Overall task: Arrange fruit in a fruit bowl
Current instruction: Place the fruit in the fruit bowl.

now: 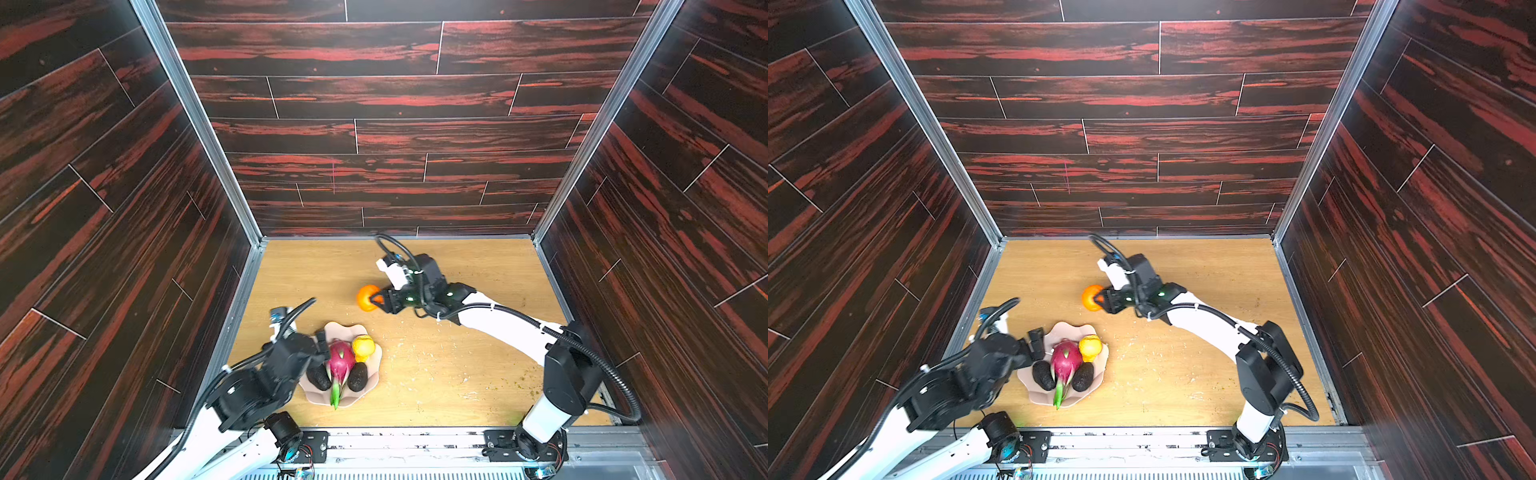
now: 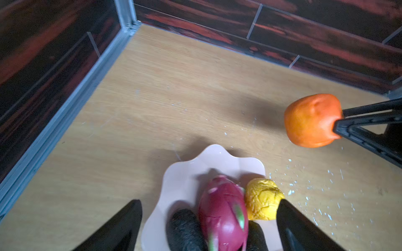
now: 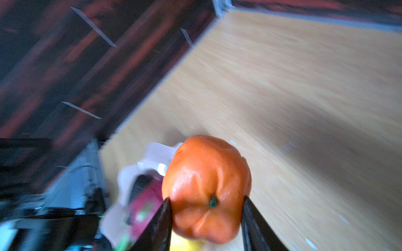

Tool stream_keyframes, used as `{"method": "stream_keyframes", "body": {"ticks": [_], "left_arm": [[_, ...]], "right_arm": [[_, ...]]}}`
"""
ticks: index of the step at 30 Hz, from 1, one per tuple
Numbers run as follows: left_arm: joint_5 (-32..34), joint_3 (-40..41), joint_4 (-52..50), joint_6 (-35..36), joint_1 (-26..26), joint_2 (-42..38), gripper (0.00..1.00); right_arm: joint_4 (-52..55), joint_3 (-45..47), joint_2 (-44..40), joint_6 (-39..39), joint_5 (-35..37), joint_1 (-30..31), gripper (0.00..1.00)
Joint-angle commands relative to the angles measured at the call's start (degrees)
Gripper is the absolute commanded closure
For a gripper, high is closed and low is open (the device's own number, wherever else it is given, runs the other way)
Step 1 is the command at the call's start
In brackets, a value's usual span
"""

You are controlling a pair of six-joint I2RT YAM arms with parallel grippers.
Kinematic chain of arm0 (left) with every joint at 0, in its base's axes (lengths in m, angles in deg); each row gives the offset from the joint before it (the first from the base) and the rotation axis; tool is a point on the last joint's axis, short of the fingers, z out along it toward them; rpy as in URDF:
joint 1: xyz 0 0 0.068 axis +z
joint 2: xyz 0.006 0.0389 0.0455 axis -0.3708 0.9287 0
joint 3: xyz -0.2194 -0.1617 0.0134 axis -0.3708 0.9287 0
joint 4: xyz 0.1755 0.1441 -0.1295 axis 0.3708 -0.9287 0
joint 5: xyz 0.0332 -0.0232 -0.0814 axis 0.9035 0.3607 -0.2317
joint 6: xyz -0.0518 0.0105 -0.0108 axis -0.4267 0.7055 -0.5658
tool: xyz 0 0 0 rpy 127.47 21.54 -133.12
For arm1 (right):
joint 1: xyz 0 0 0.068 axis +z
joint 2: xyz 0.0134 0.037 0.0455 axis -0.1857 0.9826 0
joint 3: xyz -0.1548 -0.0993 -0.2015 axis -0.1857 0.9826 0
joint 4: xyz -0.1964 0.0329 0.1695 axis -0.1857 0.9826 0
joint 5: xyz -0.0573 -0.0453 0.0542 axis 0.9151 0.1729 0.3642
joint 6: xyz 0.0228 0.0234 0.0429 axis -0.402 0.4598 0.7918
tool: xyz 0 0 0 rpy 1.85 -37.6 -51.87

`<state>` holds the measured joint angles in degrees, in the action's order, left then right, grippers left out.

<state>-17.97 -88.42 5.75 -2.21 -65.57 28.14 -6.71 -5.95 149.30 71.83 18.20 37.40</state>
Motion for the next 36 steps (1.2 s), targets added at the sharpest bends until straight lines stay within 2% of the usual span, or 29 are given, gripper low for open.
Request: {"method": "stream_keyframes", "body": {"ticks": [1,6,14,29,33,36], "left_arm": [[5.3,0.2,-8.7,-6.4,0.2,-2.7,0.02],[6.4,-1.2,-11.1,-7.3,0.3,-5.9,0.02],[7.2,-1.7,-11.5,-6.5,0.3,-8.8,0.02],[6.3,-0.9,-10.8,-6.5,0.3,-9.9,0.02],[5.6,-0.8,-10.2,-5.8,0.3,-10.0,0.02],[5.0,-0.4,-9.6,-5.2,0.3,-10.5,0.02]], "right_arm": [[-1.3,-6.7,6.4,0.7,-4.5,3.4,0.51],[0.3,-13.2,13.7,0.5,-5.3,8.4,0.51],[4.2,-18.6,21.0,-0.6,-4.2,12.6,0.51],[12.7,-25.4,29.4,-4.8,2.4,14.9,0.49],[13.7,-26.6,30.3,-5.5,2.5,15.0,0.47],[14.6,-28.0,30.9,-5.9,2.8,15.0,0.41]]}}
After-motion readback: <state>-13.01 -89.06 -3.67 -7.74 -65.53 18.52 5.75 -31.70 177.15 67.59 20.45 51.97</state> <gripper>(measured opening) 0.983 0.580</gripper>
